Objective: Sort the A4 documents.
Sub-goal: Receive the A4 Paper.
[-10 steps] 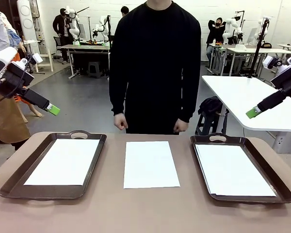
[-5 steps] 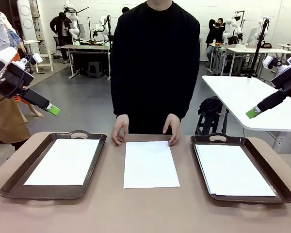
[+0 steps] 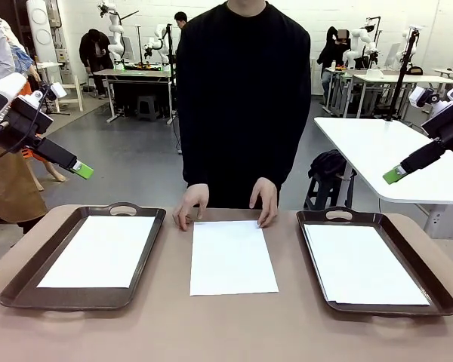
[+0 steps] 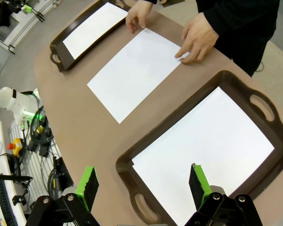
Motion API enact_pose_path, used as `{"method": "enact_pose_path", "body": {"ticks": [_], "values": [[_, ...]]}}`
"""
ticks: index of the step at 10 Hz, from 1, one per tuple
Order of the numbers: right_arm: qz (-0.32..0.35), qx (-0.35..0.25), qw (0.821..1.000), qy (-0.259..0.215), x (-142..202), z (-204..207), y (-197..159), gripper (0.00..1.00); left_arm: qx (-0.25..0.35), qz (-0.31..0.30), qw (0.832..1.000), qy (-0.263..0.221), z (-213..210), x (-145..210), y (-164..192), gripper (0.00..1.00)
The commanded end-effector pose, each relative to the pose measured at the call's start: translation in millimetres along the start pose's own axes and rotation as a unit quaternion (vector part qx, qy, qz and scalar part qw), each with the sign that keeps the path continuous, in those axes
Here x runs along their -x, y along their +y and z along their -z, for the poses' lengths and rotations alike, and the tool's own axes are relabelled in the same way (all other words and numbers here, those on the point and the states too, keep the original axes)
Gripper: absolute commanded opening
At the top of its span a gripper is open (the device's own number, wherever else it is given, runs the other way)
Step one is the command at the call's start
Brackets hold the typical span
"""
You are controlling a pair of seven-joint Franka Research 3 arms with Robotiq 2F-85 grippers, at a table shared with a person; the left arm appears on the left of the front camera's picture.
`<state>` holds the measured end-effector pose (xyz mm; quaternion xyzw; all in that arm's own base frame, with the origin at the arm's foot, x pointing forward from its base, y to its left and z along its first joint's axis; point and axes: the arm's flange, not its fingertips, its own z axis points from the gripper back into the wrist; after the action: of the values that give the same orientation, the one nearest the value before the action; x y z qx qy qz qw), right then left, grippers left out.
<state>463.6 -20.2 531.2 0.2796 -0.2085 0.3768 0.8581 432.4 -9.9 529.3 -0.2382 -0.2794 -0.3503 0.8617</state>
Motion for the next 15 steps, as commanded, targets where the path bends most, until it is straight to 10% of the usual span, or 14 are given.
{"method": "enact_pose_path", "body": {"ticks": [1, 15], "values": [[0.000, 0.002, 1.000, -0.002, -0.5, 1.0, 0.4, 1.00, 0.000, 0.003, 1.000, 0.000, 0.2, -0.1, -0.2, 1.00], [0.000, 0.002, 1.000, -0.002, -0.5, 1.0, 0.4, 1.00, 0.000, 0.003, 1.000, 0.000, 0.2, -0.1, -0.2, 1.00]]}}
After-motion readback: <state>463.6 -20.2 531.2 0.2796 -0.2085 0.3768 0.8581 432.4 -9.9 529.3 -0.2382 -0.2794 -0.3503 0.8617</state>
